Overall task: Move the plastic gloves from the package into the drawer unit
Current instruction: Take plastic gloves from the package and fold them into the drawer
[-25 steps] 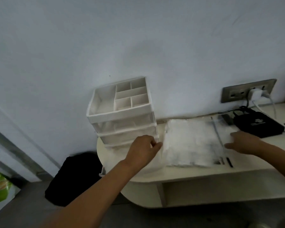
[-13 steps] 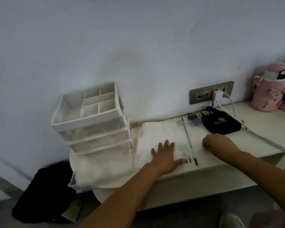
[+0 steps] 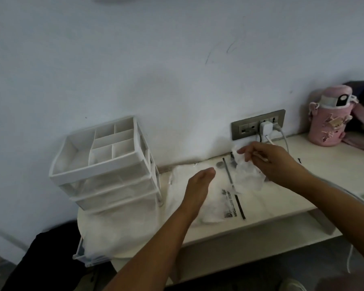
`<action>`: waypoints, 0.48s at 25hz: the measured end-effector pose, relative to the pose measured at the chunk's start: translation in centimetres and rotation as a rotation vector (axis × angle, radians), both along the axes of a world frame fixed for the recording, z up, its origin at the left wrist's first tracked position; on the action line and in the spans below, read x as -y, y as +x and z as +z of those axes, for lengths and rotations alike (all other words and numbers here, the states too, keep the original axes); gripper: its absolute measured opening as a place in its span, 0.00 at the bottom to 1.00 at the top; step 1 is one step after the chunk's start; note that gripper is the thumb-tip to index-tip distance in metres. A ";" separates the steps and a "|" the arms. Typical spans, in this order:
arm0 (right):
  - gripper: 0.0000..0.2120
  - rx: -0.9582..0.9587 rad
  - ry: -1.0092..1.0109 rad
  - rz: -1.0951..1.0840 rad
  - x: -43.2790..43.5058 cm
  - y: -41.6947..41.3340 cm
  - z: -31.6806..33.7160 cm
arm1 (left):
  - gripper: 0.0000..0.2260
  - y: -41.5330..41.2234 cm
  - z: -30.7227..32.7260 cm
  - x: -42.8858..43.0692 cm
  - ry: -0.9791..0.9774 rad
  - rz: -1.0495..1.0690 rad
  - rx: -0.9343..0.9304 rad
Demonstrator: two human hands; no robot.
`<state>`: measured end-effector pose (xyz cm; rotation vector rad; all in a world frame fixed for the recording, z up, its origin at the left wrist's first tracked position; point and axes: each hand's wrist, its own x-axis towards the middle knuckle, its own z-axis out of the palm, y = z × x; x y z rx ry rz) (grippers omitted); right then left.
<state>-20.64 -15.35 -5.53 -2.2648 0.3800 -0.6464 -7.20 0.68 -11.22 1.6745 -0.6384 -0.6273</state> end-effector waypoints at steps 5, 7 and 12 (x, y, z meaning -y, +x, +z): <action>0.18 0.019 0.210 0.196 -0.4 -0.5 1.7 | 0.45 1.4 -1.0 0.4 -0.037 -0.193 -0.631; 0.19 0.043 0.297 0.235 -0.7 -0.7 2.4 | 0.52 1.3 -1.6 0.4 -0.063 -0.302 -0.697; 0.23 0.143 0.458 0.222 -1.0 -0.3 3.0 | 0.43 -0.3 -2.0 0.5 -0.236 -0.376 -0.838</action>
